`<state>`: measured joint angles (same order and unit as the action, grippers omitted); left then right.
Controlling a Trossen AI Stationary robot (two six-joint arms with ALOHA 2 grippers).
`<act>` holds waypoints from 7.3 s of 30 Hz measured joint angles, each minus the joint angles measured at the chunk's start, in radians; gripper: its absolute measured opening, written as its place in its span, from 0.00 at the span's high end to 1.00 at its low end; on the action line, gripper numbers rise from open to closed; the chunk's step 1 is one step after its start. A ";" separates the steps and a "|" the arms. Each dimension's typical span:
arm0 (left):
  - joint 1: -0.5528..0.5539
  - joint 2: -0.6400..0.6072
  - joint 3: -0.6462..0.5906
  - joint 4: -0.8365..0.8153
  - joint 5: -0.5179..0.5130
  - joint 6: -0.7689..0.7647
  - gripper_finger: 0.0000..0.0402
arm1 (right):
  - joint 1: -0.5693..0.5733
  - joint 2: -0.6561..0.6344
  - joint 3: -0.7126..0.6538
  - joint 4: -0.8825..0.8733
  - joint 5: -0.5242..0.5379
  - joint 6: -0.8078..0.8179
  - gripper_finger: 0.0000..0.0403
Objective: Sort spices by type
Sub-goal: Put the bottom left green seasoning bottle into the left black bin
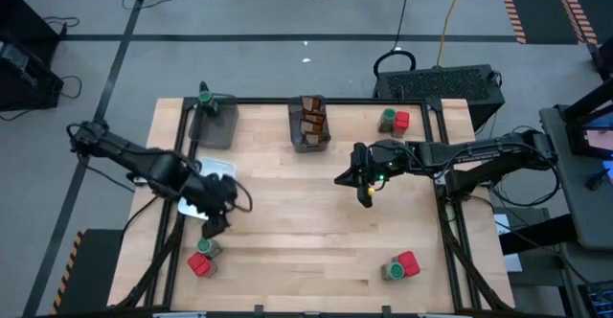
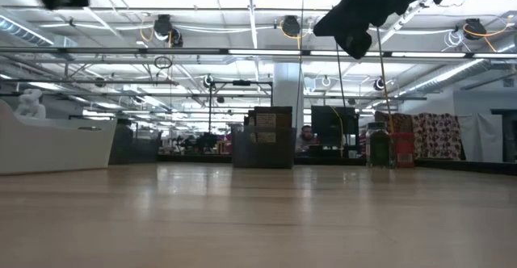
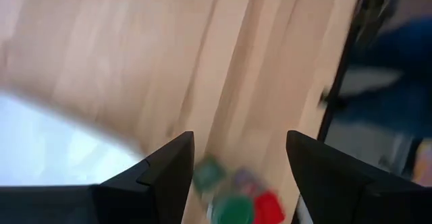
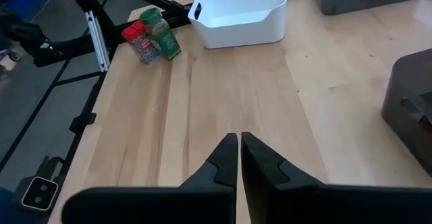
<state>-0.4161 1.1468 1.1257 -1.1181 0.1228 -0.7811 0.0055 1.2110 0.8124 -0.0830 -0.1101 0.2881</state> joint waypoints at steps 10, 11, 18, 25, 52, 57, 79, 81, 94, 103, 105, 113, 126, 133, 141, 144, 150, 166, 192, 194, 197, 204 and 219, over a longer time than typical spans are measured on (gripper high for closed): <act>-0.138 0.125 -0.006 -0.026 0.096 -0.124 0.41 | 0.000 0.000 0.000 0.000 0.000 -0.021 1.00; -0.148 0.134 -0.006 -0.026 0.110 -0.136 0.41 | 0.000 0.000 0.000 0.000 0.000 -0.021 1.00; -0.195 0.172 -0.006 -0.046 0.122 -0.212 0.35 | 0.000 0.000 0.000 0.000 0.000 -0.054 1.00; -0.220 0.203 -0.007 -0.110 0.073 -0.287 0.17 | 0.000 0.000 0.000 0.000 0.000 -0.091 1.00; -0.282 0.256 -0.119 -0.040 0.067 -0.365 0.12 | 0.000 0.000 0.000 -0.003 0.001 -0.096 1.00; -0.283 0.256 -0.120 -0.042 0.101 -0.365 0.12 | 0.000 0.000 0.000 -0.004 0.002 -0.099 1.00; -0.283 0.256 -0.120 -0.044 0.112 -0.366 0.23 | 0.000 0.000 0.000 -0.003 0.001 -0.117 1.00; -0.283 0.256 -0.120 -0.044 0.112 -0.367 0.28 | 0.000 0.000 0.000 -0.003 0.001 -0.117 1.00; -0.283 0.255 -0.119 -0.046 0.127 -0.366 0.48 | 0.000 0.000 0.000 -0.003 0.001 -0.117 1.00; -0.266 0.231 -0.069 -0.040 0.102 -0.318 0.48 | 0.000 0.000 0.000 -0.003 0.001 -0.121 1.00; -0.250 0.219 -0.049 -0.043 0.077 -0.303 0.48 | 0.000 0.000 0.000 -0.003 0.001 -0.125 1.00; -0.088 0.202 0.106 -0.001 0.052 -0.175 0.48 | 0.000 0.000 0.000 -0.001 0.001 -0.131 1.00; 0.371 0.209 0.392 -0.127 0.010 0.125 0.48 | 0.000 0.000 0.000 0.002 0.001 -0.109 1.00; 0.671 0.244 0.547 -0.304 -0.119 0.503 0.48 | 0.000 0.000 0.000 0.002 0.001 -0.080 1.00; 0.976 0.338 0.609 -0.443 -0.247 0.873 0.48 | 0.003 0.000 0.000 0.000 0.000 0.000 1.00; 1.075 0.384 0.609 -0.447 -0.254 0.885 0.48 | 0.003 0.000 0.000 0.000 0.000 0.031 1.00; 1.239 0.462 0.609 -0.450 -0.193 0.869 0.48 | 0.008 0.000 0.000 -0.003 0.001 0.066 1.00; 1.432 0.479 0.430 -0.454 -0.181 0.874 0.48 | 0.024 0.000 0.000 -0.008 0.005 0.064 1.00; 1.523 0.481 0.234 -0.206 -0.201 0.847 0.48 | 0.024 0.000 0.000 -0.012 0.005 0.050 1.00; 1.523 0.482 0.224 -0.183 -0.223 0.843 0.48 | 0.024 0.000 0.000 -0.012 0.005 0.050 1.00; 1.522 0.483 0.220 -0.163 -0.247 0.822 0.48 | 0.024 0.000 0.000 -0.012 0.005 0.052 1.00; 1.516 0.485 0.220 -0.135 -0.279 0.791 0.48 | 0.024 0.000 0.000 -0.012 0.005 0.058 1.00; 1.491 0.588 0.223 -0.162 -0.371 0.790 0.48 | 0.044 0.000 0.000 -0.013 0.003 0.086 1.00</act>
<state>1.0751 1.7351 1.3483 -1.2796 -0.2485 0.0085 0.0496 1.2114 0.8124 -0.0962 -0.1066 0.3740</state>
